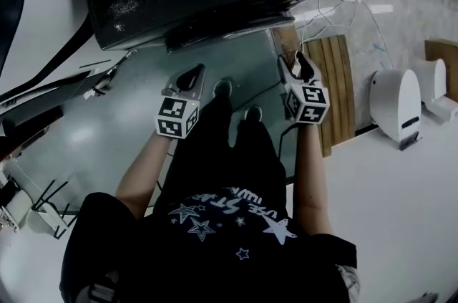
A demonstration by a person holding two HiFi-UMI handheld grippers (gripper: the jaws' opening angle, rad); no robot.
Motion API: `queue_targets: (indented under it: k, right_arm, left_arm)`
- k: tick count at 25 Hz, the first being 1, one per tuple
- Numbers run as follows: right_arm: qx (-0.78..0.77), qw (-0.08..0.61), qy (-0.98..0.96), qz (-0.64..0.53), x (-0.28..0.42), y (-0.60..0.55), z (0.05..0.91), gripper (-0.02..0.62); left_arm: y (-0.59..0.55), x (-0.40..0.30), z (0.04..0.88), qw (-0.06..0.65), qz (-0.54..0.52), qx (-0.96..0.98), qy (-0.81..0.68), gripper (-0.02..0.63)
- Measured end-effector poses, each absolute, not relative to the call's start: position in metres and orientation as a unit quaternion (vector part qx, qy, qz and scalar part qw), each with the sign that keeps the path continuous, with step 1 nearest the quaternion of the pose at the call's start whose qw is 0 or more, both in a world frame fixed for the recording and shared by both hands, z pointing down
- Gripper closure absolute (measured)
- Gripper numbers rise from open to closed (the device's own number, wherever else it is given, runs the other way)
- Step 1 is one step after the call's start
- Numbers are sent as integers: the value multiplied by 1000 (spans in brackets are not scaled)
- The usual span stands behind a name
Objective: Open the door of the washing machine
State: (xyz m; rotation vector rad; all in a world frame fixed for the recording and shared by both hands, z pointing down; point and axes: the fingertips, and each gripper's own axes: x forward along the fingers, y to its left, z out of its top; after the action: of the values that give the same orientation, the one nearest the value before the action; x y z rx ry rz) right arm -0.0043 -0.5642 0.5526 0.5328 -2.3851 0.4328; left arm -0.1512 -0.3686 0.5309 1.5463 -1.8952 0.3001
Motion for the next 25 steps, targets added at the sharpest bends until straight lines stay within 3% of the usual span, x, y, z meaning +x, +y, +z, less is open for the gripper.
queue_targets:
  k: [25]
  right_arm:
    - [-15, 371, -928, -17, -81, -644, 632, 353]
  left_arm:
    - [-366, -109, 569, 349, 71, 440, -824, 595]
